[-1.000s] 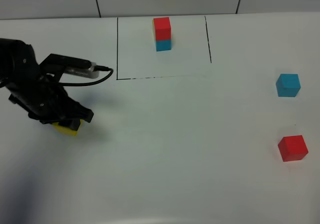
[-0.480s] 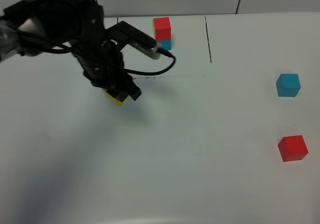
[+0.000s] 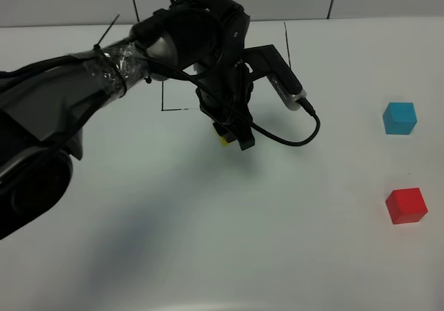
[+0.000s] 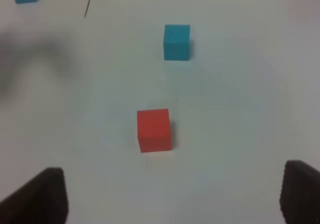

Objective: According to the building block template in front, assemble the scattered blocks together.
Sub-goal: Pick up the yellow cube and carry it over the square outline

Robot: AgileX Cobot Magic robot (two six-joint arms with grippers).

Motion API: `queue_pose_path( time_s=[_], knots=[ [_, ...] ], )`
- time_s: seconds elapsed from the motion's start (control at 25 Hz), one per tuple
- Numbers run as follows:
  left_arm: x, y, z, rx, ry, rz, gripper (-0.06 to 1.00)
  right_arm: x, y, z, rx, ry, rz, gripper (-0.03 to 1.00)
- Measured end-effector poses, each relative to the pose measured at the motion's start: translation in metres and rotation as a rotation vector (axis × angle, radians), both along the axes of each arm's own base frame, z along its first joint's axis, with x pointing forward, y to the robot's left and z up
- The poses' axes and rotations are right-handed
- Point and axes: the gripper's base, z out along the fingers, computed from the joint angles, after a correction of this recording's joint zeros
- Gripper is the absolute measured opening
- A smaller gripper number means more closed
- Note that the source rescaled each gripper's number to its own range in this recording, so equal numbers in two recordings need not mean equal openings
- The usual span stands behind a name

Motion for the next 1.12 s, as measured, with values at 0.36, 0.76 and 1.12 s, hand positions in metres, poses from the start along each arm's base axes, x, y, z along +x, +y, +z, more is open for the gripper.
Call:
queue_pose_path(
  time_s=[0.36,0.76,1.12],
  knots=[
    [0.002,-0.01,-0.021,0.077,0.069,-0.165,0.0,0.0,0.0,0.0,0.0,0.0,0.0,0.73],
    [-0.001,-0.011,-0.022,0.069,0.103,-0.261,0.0,0.0,0.0,0.0,0.0,0.0,0.0,0.73],
    [0.003,-0.014,-0.037,0.069,0.089,-0.373,0.0,0.0,0.0,0.0,0.001,0.0,0.0,0.73]
  ],
)
